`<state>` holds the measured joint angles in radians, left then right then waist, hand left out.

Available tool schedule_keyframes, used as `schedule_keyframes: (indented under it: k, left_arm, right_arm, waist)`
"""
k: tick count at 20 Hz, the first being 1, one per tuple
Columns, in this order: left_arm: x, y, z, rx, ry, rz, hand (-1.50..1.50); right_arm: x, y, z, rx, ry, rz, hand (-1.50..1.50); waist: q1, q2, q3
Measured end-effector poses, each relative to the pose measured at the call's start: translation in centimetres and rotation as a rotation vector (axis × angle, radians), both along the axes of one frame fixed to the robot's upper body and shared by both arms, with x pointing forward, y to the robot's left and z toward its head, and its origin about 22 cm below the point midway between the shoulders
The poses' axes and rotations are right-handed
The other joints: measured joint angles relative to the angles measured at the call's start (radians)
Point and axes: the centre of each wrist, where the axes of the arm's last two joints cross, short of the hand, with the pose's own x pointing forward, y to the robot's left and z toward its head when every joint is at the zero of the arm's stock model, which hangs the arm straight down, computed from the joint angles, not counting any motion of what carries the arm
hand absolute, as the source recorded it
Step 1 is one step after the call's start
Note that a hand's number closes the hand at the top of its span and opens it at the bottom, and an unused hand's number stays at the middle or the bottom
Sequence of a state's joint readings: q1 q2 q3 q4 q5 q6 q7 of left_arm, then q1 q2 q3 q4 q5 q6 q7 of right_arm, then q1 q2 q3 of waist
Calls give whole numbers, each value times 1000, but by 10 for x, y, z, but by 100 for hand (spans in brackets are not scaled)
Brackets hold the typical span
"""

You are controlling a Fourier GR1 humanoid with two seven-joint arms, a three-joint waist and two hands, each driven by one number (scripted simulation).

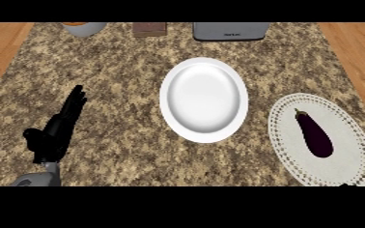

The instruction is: Pick the lemon from the placemat and place it in the plate

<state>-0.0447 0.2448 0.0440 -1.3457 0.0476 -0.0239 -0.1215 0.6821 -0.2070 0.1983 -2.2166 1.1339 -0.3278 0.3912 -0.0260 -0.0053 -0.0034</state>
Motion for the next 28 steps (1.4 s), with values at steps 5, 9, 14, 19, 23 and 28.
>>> schedule_keyframes:
  k: [5, 9, 14, 19, 23, 28]
  left_arm:
    - [-1, 1, -1, 0, -5, -5, 0]
    - [1, 0, 7, -1, -4, -21, 0]
    - [1, -2, 1, -2, -3, -23, 0]
    - [7, -3, 8, -5, -6, -31, 0]
    - [7, -6, 6, 2, -8, -29, 0]
    - [10, -3, 2, 1, -7, -32, 0]
  right_arm:
    - [-3, 22, 35, -43, -127, 2, 150]
    - [12, 42, 50, -35, -159, 26, 150]
    - [36, 69, 71, -22, -181, 54, 150]
    - [76, 95, 77, 4, -160, 105, 150]
    - [112, 122, 66, 41, -138, 135, 150]
    - [165, 146, 57, 68, -118, 166, 150]
  waist:
    - [13, 2, 1]
    - [25, 5, 2]
    - [30, 6, 2]
    - [37, 8, 2]
    - [39, 8, 3]
    - [41, 9, 3]
